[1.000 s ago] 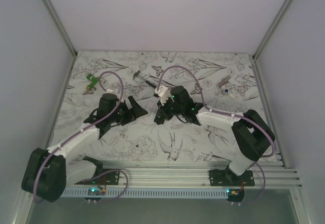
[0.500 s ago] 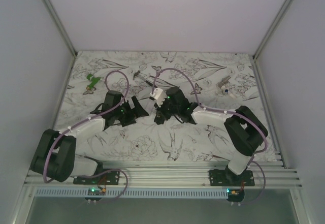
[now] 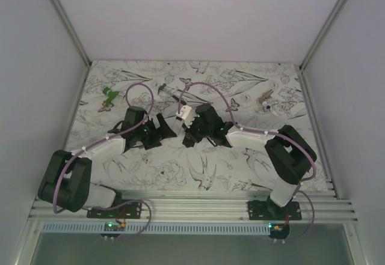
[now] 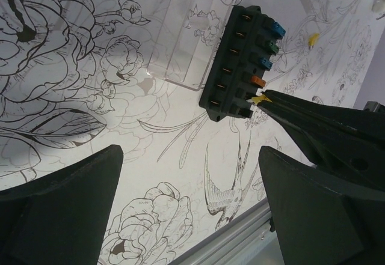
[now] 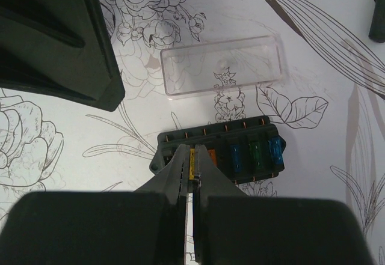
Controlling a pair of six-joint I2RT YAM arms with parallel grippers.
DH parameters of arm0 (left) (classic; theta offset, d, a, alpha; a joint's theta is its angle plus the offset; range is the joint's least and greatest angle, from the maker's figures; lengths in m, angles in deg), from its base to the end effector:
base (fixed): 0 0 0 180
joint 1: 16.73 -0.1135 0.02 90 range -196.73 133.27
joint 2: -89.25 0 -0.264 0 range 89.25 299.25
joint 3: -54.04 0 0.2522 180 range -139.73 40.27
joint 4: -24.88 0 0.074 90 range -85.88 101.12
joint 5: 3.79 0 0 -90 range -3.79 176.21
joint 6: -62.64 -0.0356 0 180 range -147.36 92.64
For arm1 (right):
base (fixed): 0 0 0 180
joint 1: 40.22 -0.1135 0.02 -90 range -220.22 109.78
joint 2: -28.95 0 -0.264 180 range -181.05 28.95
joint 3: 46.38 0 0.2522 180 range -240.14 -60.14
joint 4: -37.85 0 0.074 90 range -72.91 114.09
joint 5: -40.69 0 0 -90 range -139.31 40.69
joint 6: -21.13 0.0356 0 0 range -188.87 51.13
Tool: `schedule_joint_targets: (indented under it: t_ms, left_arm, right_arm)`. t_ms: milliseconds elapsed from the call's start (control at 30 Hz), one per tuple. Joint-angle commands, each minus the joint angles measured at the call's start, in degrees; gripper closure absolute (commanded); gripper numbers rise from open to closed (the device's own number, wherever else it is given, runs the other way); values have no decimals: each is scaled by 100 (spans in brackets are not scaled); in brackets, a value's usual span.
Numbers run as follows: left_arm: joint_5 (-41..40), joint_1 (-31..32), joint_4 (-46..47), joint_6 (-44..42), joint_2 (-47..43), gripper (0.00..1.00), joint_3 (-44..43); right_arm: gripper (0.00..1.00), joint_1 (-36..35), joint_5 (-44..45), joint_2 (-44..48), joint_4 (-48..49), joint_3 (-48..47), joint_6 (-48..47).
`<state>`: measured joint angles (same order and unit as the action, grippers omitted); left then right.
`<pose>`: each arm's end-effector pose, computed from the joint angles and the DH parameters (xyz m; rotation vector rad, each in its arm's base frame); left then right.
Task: Snap on the fuse box
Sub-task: Pick up the fuse from the center of the board, then install the fuse at the fuse box base.
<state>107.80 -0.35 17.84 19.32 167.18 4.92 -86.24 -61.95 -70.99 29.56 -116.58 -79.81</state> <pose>0.2578 -0.0894 0.1874 -0.3895 2.3072 -1.0010 0.2515 0.2718 0.1814 -1.1931 1.9417 0.5746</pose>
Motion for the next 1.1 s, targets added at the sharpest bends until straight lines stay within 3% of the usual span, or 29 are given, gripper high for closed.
schedule_joint_targets:
  t_ms: [0,1067]
  left_arm:
    - [169,-45,-195,-36,139,1,-151]
    - [277,-43,-198,15,238,0,-200]
  right_arm:
    - [100,-56,104,-69,25,-117,-162]
    - [100,-219,437,-143,413,385,-489]
